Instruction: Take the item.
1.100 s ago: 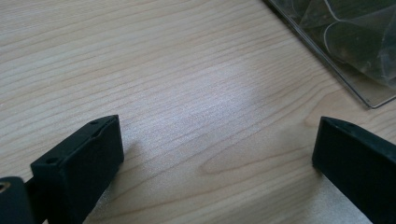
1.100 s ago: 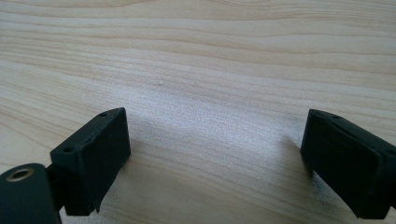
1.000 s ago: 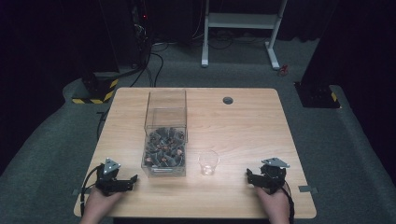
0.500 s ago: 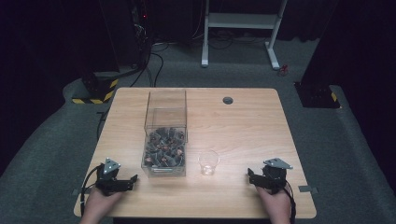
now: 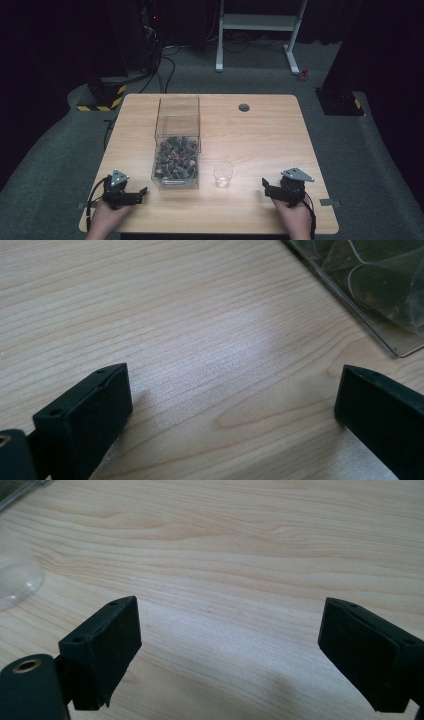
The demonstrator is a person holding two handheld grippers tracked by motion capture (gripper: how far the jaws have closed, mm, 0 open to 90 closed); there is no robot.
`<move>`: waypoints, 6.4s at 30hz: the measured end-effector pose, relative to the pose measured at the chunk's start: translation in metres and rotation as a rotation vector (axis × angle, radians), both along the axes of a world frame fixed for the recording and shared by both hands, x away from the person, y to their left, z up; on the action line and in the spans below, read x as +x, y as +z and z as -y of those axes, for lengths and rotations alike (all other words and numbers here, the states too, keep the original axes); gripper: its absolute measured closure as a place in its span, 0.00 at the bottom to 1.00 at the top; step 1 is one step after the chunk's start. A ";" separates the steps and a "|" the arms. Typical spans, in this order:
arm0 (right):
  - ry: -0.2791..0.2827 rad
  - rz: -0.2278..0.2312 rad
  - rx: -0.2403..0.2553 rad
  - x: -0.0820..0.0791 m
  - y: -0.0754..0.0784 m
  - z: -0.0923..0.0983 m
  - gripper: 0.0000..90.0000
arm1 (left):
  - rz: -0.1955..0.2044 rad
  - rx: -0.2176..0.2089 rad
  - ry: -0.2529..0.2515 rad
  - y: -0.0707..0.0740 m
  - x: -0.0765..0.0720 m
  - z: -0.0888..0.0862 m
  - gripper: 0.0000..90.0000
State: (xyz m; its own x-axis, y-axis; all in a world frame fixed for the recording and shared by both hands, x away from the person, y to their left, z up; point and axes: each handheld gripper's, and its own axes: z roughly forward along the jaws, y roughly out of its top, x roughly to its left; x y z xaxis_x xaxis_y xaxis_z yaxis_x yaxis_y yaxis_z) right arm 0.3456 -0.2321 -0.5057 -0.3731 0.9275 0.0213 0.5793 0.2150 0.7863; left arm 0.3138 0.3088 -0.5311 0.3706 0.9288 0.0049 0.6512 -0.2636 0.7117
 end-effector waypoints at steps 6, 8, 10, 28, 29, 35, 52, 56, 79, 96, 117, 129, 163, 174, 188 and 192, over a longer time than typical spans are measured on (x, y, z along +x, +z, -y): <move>0.029 0.006 0.004 0.003 0.007 -0.008 0.11 | -0.001 -0.002 0.006 0.000 0.000 0.001 0.03; 0.048 0.018 0.004 0.002 0.009 -0.012 0.11 | -0.001 -0.002 0.006 0.000 0.000 0.001 0.02; 0.064 0.026 0.010 0.002 0.010 -0.015 0.11 | 0.001 -0.003 0.006 0.000 0.000 0.001 0.03; 0.128 0.060 0.003 0.005 0.035 -0.047 0.14 | 0.000 -0.004 0.003 0.000 0.000 0.001 0.02; 0.123 0.061 0.003 0.005 0.035 -0.048 0.14 | 0.001 -0.003 0.003 0.000 0.000 0.000 0.02; 0.147 0.073 0.013 0.005 0.037 -0.056 0.14 | 0.000 -0.004 0.001 0.000 0.000 0.000 0.02; 0.212 0.143 0.028 -0.001 0.061 -0.071 0.18 | 0.004 -0.005 0.002 0.000 0.000 0.001 0.02; 0.225 0.146 0.048 -0.002 0.064 -0.073 0.19 | 0.003 -0.005 0.002 0.000 0.000 0.001 0.02; 0.322 0.166 0.076 -0.001 0.072 -0.111 0.29 | 0.001 -0.004 0.004 0.000 0.000 0.001 0.02; 0.358 0.156 0.100 0.001 0.078 -0.139 0.33 | -0.001 -0.003 0.002 0.000 0.000 0.001 0.02; 0.413 0.135 0.116 0.002 0.079 -0.167 0.36 | 0.000 -0.005 0.002 0.000 0.000 0.001 0.02; 0.453 0.114 0.124 0.002 0.079 -0.187 0.38 | 0.000 -0.003 -0.005 0.000 -0.001 0.001 0.02; 0.544 0.074 0.096 0.000 0.074 -0.239 0.55 | 0.003 0.004 -0.011 0.000 -0.001 0.000 0.02; 0.525 0.041 0.077 0.003 0.068 -0.246 0.66 | 0.000 -0.001 -0.011 0.000 -0.001 0.001 0.02; 0.524 0.021 0.057 0.004 0.065 -0.244 0.77 | 0.000 -0.001 -0.011 0.000 -0.001 0.000 0.02; 0.528 0.014 0.058 0.004 0.063 -0.243 0.81 | 0.000 -0.001 -0.011 0.000 -0.001 0.001 0.02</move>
State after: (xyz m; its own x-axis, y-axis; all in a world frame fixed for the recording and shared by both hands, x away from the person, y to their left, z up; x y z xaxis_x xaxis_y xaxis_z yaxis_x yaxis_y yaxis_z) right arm 0.3497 0.0111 -0.4427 -0.7898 0.6106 0.0583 0.3930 0.4308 0.8124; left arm 0.3130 0.3083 -0.5311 0.3810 0.9246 0.0042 0.6480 -0.2703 0.7120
